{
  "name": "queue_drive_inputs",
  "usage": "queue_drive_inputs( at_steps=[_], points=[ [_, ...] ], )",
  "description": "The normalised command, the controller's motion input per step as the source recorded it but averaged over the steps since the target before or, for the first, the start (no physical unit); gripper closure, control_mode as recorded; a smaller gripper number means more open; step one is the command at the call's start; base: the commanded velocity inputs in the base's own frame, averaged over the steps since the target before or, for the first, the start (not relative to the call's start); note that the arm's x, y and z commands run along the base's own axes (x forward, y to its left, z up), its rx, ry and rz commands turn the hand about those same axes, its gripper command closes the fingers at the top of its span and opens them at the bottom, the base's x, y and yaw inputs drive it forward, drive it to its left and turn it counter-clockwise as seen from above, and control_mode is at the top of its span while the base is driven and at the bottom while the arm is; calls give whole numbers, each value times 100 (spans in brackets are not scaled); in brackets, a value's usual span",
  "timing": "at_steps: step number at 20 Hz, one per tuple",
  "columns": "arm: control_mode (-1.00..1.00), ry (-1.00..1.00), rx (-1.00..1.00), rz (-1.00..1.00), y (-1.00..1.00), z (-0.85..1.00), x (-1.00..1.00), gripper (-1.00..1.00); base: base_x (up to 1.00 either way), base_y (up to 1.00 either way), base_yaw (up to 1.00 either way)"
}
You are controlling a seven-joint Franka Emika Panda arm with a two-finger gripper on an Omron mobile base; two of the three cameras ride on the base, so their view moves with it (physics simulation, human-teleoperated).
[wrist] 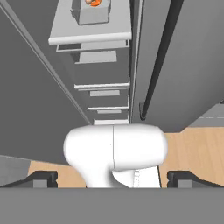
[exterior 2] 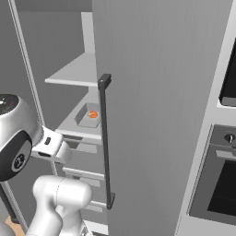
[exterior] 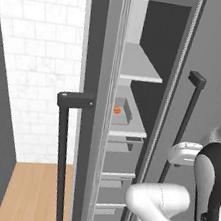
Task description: Take the meat container that has the shrimp and place it on the second highest rack of the freezer. Then take the vegetable container that has the lemon wedge and lime and place it on the highest rack of the freezer.
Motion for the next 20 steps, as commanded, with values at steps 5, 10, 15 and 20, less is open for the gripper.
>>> queue_drive_inputs(
  at_steps=[5, 10, 15, 20],
  points=[
    [100, 0, 0, 0, 0, 0, 0, -100, -7, -6, 0],
    [100, 0, 0, 0, 0, 0, 0, -100, -26, -54, 0],
    [100, 0, 0, 0, 0, 0, 0, -100, -23, -95, 0],
    [100, 0, 0, 0, 0, 0, 0, -100, -38, -100, 0]
  ],
)
